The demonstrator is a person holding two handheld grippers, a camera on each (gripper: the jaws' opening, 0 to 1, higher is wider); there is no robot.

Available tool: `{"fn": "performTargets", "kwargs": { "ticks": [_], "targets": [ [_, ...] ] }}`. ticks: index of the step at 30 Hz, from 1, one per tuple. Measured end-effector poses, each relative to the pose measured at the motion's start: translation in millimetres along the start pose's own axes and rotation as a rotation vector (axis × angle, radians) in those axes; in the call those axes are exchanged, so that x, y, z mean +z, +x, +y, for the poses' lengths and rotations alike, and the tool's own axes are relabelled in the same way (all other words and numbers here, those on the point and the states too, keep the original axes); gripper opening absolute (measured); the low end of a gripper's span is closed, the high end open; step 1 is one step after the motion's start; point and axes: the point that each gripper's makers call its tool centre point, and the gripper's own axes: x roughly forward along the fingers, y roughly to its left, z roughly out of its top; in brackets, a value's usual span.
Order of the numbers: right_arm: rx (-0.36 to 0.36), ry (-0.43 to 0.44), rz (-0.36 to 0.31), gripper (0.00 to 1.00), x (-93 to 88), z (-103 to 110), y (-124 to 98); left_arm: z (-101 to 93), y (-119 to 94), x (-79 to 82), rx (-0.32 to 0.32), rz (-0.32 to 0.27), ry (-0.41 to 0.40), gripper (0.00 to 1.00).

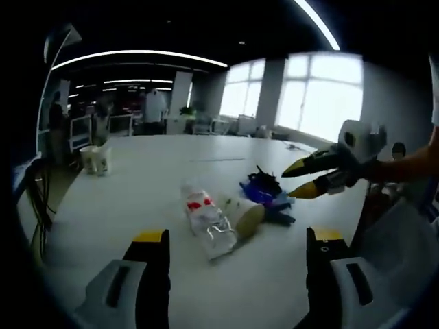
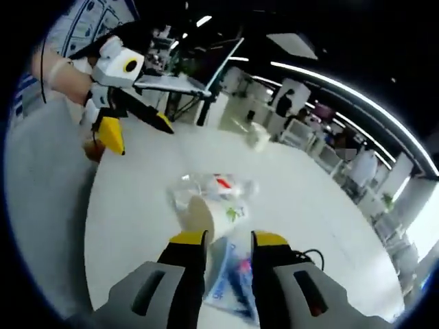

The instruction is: Arrange the tabletop items into an orderly group along one side of the table until the central work area is clear of visible clutter.

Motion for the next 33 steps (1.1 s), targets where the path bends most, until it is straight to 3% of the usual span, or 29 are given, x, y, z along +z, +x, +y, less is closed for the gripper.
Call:
{"fn": "performTargets", "kwargs": {
  "ticks": [3,5,9,11,25,33],
  "targets": [
    [0.033,-0.017,0.011,0.19,-1.9,6.4,13.1,2.0,-0.2,-1.9,0.005,0.005,-0.011,0.79],
    [0.03,-0.096,0.061,0.14,-9.9,5.7,22.4,3.0,-0.4,-3.1,0.007,0.003,-0.013,0.79],
    [0.057,-0.06,0.05,0.12,-9.9,12.3,38.7,6.2,-1.2,-7.4,0.015,0.005,-0.028,0.79],
    [0.052,-0.087,0.056,0.12,-10.3,13.0,42.2,7.6,-1.2,-9.3,0.017,0.012,-0.039,0.79],
    [0.005,-0.144,0.059,0.05,-11.7,8.5,50.8,10.5,0.7,-13.3,0.02,0.015,-0.063,0.79],
    [-0.05,-0.151,0.04,0.01,-2.5,-6.4,47.9,8.5,0.5,-17.3,0.012,0.025,-0.067,0.79]
  ]
}}
